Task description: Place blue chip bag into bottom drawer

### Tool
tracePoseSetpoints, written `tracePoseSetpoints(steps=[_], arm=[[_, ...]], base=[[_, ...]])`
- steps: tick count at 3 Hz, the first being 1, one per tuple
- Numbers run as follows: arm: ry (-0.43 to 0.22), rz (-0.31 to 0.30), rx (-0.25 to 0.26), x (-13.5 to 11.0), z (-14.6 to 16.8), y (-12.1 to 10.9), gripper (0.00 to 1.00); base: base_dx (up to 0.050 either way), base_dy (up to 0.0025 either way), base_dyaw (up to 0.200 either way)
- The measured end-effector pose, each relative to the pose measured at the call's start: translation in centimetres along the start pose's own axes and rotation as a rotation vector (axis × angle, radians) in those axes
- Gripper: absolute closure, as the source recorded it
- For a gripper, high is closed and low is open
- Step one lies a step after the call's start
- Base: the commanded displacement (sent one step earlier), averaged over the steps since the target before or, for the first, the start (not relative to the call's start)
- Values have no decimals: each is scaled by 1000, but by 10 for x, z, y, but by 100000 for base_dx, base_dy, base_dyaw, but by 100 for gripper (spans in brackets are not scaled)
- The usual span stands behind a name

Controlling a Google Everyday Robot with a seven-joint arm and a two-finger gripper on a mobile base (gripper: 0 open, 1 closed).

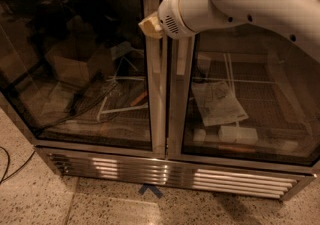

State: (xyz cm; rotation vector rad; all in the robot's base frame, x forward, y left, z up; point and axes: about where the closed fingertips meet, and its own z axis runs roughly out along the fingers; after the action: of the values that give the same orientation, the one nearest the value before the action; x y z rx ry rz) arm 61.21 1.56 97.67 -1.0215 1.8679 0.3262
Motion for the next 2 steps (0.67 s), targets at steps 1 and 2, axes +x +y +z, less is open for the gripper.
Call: tracePoseSetpoints(steps=[1, 2], arm=[[-4, 4, -16, 0, 0, 2, 100], [-11, 14, -46, -1, -1, 3, 100]], base=[[0, 0, 0], [0, 0, 0]])
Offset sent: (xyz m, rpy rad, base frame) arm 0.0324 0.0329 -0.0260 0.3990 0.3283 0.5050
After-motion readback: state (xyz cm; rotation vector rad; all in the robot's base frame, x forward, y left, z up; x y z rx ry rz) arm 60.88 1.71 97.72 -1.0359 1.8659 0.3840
